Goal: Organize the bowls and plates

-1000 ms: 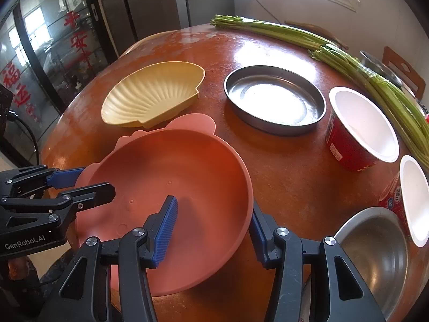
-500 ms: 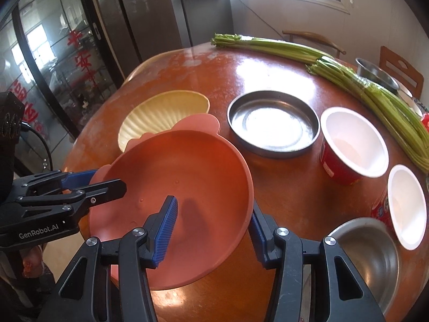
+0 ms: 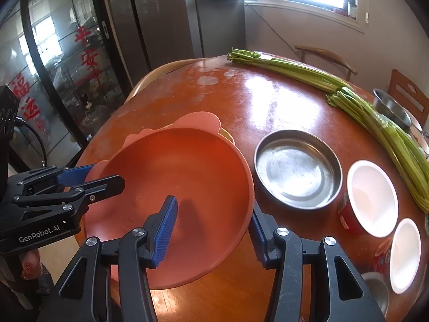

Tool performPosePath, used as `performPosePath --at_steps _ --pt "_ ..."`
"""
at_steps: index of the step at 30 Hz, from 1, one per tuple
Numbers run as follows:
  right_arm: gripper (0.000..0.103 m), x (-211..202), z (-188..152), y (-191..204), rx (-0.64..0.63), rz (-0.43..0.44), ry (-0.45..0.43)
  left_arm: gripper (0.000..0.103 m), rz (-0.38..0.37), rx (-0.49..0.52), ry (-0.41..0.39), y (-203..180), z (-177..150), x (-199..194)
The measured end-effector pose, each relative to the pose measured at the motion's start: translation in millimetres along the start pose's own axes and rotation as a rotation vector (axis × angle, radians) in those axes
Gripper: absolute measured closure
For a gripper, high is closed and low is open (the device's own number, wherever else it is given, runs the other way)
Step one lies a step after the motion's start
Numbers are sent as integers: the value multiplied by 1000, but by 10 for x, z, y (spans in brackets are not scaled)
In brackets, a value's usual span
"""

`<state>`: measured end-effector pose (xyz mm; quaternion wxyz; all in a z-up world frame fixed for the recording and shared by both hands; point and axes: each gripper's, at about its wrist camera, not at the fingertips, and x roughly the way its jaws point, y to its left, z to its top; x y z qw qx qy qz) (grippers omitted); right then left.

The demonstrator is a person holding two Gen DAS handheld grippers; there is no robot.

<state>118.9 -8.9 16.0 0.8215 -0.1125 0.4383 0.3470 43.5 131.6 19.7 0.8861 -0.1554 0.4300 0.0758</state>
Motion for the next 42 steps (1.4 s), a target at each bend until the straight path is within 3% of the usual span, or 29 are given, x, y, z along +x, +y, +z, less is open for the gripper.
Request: performPosePath --at_steps 17,42 --pt "49 426 404 73 32 -65 31 58 -24 -12 20 287 326 357" --pt "49 1011 526 86 23 -145 98 58 5 -44 58 511 421 838"
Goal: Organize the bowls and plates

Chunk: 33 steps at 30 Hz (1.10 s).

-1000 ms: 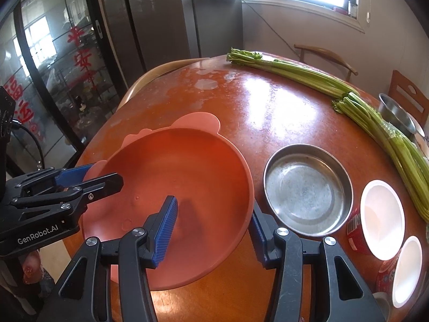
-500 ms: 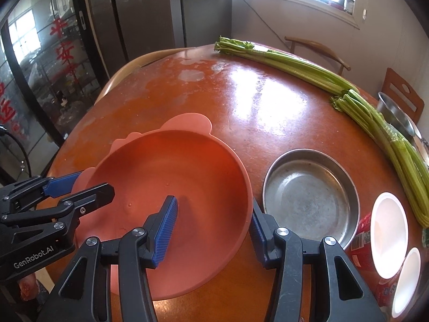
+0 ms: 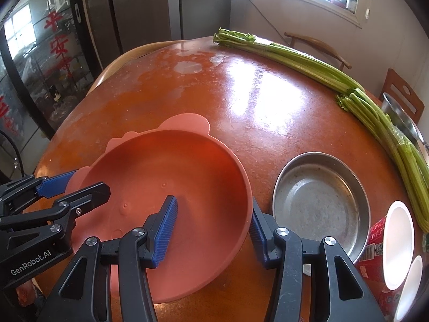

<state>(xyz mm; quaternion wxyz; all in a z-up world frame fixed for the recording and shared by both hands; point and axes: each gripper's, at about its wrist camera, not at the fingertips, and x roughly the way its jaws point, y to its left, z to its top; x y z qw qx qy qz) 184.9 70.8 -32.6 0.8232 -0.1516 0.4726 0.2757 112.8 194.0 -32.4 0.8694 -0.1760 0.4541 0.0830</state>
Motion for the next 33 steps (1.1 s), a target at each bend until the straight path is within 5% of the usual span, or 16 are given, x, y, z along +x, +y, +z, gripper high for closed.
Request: performPosePath --at_steps 33 --pt "49 -112 -475 0 83 104 44 58 39 48 10 -98 16 187"
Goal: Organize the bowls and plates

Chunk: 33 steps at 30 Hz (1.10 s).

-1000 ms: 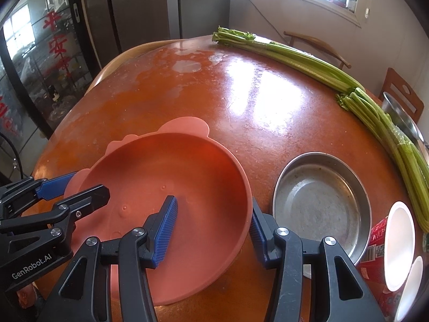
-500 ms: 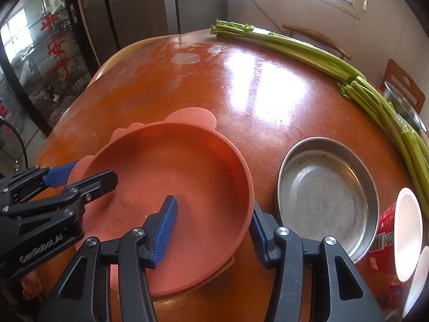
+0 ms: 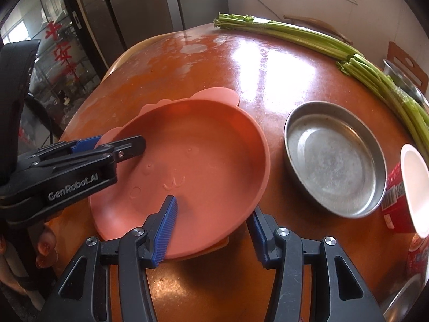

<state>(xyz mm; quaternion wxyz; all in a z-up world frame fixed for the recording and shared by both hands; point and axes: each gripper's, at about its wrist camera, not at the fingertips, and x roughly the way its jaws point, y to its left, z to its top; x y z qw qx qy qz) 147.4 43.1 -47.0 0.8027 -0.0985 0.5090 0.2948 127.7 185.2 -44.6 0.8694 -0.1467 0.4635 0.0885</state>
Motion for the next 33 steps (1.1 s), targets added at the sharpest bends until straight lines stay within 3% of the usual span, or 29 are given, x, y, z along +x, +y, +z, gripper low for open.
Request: performPosePath --at_steps 33 --pt "49 -215 -40 -10 5 16 -50 57 36 -21 -12 78 -8 -221"
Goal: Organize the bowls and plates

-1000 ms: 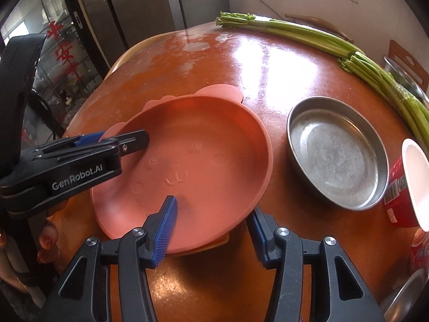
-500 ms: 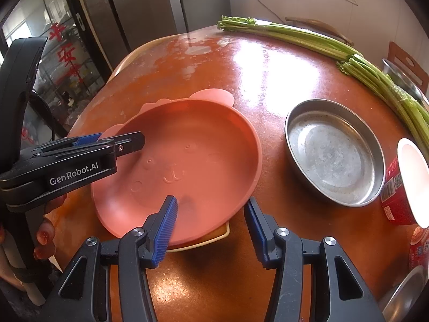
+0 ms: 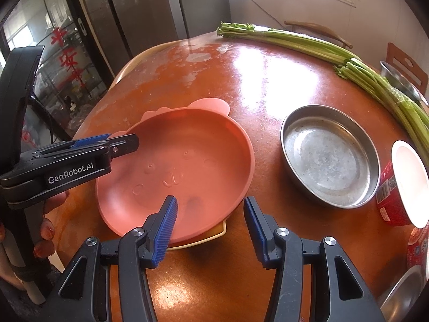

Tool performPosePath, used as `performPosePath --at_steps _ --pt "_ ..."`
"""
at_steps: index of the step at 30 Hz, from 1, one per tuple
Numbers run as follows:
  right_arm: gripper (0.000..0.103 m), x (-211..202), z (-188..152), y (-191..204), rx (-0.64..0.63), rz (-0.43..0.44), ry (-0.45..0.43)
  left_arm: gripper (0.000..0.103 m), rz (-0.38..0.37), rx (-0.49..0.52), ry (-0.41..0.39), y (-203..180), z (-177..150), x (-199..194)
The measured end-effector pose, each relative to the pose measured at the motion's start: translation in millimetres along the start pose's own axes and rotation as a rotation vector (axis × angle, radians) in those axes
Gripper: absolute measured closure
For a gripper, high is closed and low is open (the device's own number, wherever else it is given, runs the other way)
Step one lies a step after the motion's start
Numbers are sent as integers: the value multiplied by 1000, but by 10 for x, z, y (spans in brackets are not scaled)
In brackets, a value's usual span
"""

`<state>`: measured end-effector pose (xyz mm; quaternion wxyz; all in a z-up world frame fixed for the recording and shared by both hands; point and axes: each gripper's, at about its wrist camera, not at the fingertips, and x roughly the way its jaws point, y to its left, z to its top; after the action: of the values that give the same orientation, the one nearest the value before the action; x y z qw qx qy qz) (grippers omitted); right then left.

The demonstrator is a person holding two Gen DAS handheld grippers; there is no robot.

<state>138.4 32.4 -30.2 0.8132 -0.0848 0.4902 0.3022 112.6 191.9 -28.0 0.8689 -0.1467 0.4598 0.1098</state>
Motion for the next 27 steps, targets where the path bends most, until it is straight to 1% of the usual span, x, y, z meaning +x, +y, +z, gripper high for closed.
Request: performPosePath --at_steps 9,15,21,27 --pt "49 -159 -17 -12 8 1 -38 57 -1 -3 -24 13 -9 -143" --pt "49 -344 -34 -65 39 -5 -88 57 -3 6 -54 -21 1 -313" --pt "49 -560 -73 -225 90 -13 -132 57 -15 45 -82 -166 41 -478" --pt "49 -752 -165 -435 160 -24 -164 57 -44 122 -99 -463 80 -595"
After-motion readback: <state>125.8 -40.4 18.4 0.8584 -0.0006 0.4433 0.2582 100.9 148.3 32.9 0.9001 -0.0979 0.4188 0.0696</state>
